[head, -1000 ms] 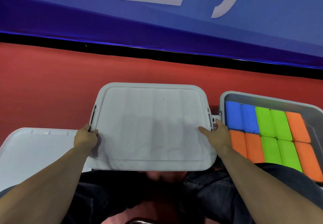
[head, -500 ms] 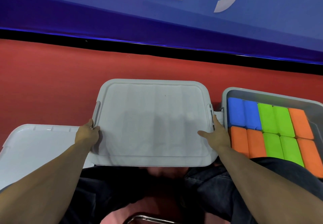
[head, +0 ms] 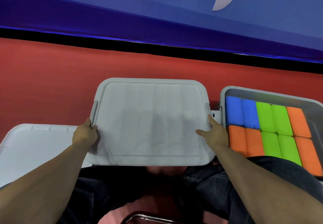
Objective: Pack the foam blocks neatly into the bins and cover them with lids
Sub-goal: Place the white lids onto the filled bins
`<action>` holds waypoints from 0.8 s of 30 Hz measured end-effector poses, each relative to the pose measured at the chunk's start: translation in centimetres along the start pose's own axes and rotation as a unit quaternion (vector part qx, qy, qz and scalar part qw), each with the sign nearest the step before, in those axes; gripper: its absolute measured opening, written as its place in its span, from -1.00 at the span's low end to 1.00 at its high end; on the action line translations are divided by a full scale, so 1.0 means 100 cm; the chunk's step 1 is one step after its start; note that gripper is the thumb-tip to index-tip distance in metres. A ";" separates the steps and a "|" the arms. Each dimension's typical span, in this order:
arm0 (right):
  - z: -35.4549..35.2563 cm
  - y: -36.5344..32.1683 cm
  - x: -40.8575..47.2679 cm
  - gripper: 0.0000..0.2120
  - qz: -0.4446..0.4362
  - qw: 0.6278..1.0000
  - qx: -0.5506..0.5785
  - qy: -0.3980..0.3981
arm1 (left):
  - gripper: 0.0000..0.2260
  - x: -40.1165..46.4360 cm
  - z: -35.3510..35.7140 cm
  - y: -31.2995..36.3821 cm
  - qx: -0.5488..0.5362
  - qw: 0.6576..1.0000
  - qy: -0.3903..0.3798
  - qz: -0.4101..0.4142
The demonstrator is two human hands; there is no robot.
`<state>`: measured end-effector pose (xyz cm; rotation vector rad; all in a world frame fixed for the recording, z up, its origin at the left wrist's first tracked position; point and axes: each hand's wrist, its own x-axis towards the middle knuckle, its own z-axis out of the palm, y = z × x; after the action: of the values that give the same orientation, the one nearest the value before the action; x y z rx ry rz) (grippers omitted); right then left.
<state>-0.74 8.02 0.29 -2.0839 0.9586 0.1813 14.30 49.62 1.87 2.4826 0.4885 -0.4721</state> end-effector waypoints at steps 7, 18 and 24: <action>0.002 0.001 -0.002 0.00 0.021 0.997 0.062 -0.035 | -0.42 -0.004 -0.002 -0.006 -0.105 0.992 -0.047 -0.048; 0.020 0.002 -0.010 0.22 0.114 0.992 0.035 -0.029 | 0.09 0.006 0.021 -0.012 -0.057 0.980 -0.041 -0.188; 0.013 -0.031 0.058 0.15 0.082 0.996 0.024 0.007 | 0.09 0.079 0.032 0.040 -0.079 0.989 -0.013 -0.121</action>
<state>5.64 6.83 -1.13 -1.9654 1.1334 0.2273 22.23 46.52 -2.25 2.2737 0.7906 -0.5378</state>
